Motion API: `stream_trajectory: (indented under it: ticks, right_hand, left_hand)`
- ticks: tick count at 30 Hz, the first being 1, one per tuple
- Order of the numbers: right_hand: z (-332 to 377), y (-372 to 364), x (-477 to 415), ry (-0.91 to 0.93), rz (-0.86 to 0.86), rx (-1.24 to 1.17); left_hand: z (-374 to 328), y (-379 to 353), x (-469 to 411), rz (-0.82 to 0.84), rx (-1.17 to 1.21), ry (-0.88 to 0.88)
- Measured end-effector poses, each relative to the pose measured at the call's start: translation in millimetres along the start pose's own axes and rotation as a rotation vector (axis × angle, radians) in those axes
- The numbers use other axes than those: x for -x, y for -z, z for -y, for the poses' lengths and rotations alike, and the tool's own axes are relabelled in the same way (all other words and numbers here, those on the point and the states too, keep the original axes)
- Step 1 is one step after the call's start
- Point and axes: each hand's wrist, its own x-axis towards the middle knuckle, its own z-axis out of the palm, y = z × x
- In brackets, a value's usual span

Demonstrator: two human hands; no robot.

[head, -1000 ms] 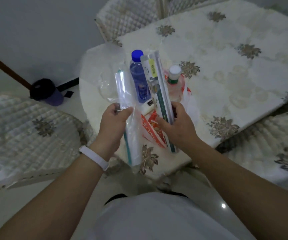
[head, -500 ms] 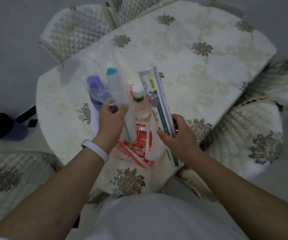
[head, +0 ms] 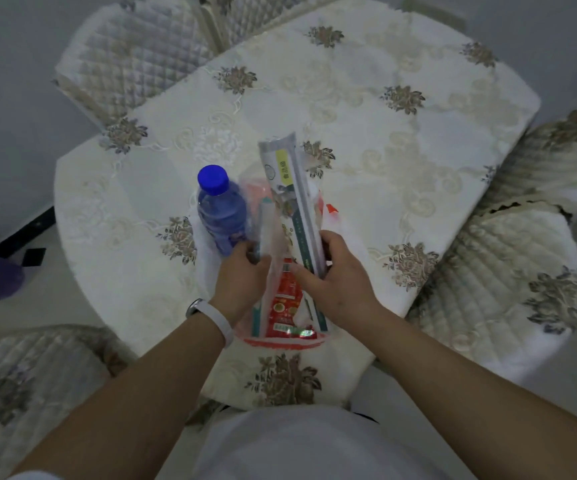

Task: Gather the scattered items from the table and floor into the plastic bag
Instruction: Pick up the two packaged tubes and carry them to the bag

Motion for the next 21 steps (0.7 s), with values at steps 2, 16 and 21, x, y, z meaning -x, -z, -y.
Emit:
stream_trajectory:
  ticks: [2,16,21]
  right_hand:
    - [5,-17,-5,0.004,0.007,0.022]
    - [-25,-69,-18,-0.105,0.021,0.147]
    - [-44,-66,-14,-0.171,0.063,0.399]
  left_hand:
    - [9,3,-2,0.033,-0.051,-0.005]
    - [53,25,1,0.24,-0.129,-0.041]
    - [50,28,1,0.278,-0.111,-0.081]
